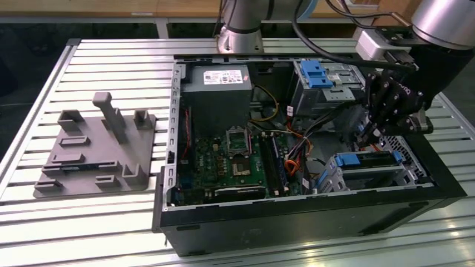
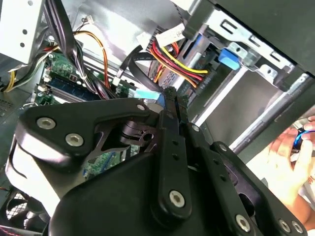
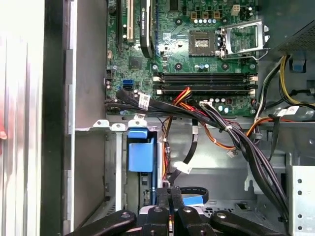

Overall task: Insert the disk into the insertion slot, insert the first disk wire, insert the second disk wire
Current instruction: 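Insert the second disk wire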

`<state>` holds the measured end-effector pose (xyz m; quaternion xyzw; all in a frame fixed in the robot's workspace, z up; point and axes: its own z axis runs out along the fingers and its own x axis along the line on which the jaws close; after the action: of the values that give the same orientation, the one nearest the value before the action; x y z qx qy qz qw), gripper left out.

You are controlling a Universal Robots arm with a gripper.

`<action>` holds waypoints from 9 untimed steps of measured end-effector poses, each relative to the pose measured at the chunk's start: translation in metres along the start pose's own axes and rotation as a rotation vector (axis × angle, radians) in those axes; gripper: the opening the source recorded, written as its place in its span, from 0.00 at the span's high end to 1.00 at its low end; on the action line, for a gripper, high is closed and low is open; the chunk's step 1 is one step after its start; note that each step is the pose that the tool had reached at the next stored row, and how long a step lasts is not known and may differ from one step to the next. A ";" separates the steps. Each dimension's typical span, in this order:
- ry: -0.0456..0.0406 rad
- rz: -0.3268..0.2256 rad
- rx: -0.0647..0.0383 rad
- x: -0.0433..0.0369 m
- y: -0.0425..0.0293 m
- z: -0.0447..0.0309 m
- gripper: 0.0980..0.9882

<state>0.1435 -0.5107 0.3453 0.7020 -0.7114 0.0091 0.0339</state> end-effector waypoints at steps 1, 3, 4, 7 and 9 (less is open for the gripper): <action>-0.0007 0.000 0.000 0.0013 0.0000 -0.0008 0.95; -0.0033 0.000 0.000 0.0038 0.0000 -0.0023 0.95; -0.0054 0.000 0.000 0.0051 0.0000 -0.0024 0.95; -0.0170 -0.001 0.000 0.0105 -0.0001 -0.0022 0.95; -0.0365 -0.001 0.000 0.0140 -0.0001 -0.0020 0.95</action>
<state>0.1435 -0.5246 0.3481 0.7024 -0.7114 -0.0039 0.0210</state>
